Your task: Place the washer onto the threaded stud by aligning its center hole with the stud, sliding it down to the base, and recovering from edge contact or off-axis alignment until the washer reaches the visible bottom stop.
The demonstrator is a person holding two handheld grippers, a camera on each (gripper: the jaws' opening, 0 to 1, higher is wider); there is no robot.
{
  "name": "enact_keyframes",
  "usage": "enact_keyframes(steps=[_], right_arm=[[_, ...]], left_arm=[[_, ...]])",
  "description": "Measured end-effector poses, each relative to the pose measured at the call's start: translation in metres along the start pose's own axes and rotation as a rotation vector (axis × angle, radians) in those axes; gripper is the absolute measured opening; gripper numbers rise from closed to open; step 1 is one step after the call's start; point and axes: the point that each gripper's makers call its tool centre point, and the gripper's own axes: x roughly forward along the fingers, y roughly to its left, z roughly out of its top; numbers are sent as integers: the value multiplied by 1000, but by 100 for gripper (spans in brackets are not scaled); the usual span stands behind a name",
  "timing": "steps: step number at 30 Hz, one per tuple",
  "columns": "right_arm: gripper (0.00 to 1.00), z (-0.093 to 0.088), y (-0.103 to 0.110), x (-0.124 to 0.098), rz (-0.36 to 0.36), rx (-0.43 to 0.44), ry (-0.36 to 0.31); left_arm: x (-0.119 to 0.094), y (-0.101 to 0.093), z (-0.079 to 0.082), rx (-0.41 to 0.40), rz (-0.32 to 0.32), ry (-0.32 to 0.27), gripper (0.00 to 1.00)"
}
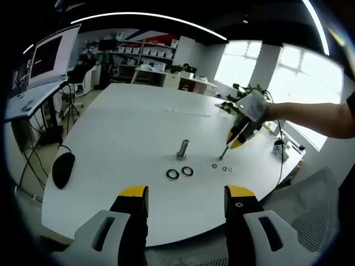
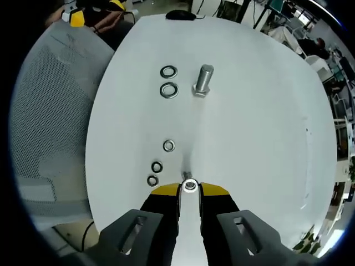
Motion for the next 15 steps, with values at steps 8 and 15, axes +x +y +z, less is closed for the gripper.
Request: enact_keyframes(steps=[8, 15], right_arm=[[13, -2, 0, 11, 10, 7, 15], [13, -7, 2, 18, 28, 5, 35]], left_arm=[[-1, 1, 1, -6, 1, -5, 54], [0, 0, 1, -5, -1, -3, 54]])
